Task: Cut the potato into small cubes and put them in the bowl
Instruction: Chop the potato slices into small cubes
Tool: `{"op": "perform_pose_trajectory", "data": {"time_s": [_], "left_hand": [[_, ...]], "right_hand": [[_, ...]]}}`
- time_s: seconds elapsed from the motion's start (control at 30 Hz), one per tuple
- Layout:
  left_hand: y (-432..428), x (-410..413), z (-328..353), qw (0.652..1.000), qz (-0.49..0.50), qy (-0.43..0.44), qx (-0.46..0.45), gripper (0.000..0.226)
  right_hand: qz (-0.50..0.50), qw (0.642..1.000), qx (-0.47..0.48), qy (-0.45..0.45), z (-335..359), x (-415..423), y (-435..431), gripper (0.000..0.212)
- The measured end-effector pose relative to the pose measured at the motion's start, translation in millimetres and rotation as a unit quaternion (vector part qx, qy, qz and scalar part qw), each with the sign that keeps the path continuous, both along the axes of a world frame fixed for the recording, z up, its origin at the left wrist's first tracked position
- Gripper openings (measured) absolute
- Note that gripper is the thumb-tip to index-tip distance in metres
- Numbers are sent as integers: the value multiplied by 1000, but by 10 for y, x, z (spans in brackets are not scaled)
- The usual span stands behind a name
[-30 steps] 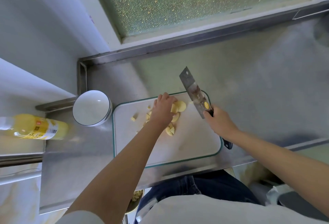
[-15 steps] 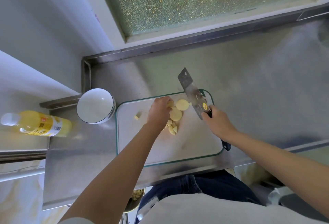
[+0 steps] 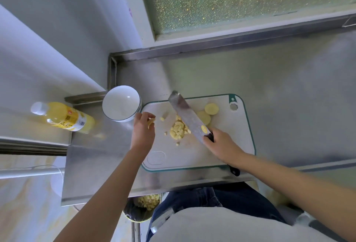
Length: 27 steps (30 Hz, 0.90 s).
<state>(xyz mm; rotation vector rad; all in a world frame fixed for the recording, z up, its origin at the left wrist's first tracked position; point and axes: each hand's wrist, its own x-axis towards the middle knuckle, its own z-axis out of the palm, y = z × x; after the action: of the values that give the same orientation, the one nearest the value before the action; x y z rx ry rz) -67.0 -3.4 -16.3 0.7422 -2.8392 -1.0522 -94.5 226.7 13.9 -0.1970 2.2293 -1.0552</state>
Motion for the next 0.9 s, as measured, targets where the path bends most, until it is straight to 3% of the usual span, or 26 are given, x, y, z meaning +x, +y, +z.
{"op": "perform_pose_trajectory", "data": {"time_s": [0.1,0.23,0.4,0.5,0.63,0.77,0.9], "left_hand": [[-57,150,-9,1000,20,2,9,22],[-121,308,-33,999,44,-5,16,20],[-174,472,-73,998,58,-1,12,16],[-192,543,-92,998,63,5,16,16],[-183,580,-114,999,50,4,15,15],[-126,568,-111,999,39,8,15,15],[-31,505,-84,999,17,8,37,16]], "right_hand": [[24,1000,8,-10,-30,94,-243,14],[44,998,24,-22,-92,201,-552,32],[73,996,47,-24,-220,329,-749,28],[41,997,52,-26,-266,344,-737,21],[-8,996,84,-10,-244,267,-629,34],[-5,995,97,0,-236,237,-460,12],[-19,994,110,5,-213,215,-338,13]]}}
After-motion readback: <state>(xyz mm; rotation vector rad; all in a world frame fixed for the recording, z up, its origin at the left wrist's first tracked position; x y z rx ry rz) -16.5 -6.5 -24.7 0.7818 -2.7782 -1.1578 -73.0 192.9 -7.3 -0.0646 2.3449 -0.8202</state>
